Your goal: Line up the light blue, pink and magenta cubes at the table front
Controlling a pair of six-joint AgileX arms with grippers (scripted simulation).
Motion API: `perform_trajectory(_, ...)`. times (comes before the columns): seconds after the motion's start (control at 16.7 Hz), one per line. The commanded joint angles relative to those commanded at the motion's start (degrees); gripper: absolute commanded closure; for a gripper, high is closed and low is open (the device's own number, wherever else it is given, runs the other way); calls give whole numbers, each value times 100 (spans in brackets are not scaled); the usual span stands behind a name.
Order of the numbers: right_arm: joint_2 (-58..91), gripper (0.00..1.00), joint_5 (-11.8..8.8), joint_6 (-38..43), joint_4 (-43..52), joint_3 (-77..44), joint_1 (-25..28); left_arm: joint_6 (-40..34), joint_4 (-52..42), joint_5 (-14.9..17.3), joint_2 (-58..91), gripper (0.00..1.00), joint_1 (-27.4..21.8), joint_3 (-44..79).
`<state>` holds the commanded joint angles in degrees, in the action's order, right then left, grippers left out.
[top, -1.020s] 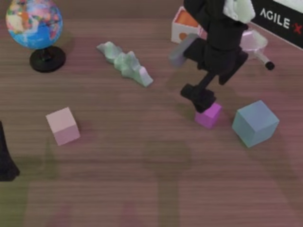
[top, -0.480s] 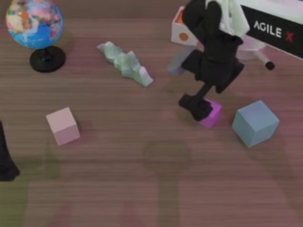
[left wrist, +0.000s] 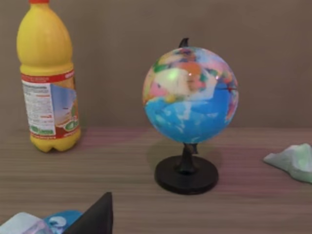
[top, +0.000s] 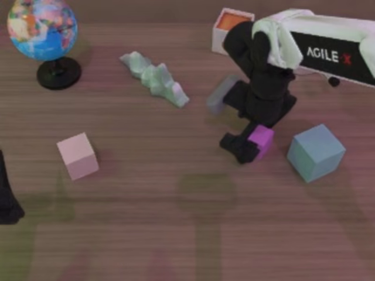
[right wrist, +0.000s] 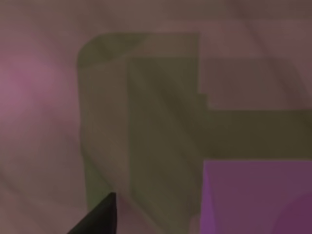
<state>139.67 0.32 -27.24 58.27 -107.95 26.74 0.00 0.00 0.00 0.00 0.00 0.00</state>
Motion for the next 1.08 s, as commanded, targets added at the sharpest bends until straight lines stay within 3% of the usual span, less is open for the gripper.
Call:
perform_trajectory(0.06,0,0,0,0,0,0,0,0,0,0,0,0,0,0)
perform_trajectory(0.84,0,98,0,0,0,0,0,0,0,0,0,0,0,0)
perform_trajectory(1.08,0,100,0,0,0,0,0,0,0,0,0,0,0,0)
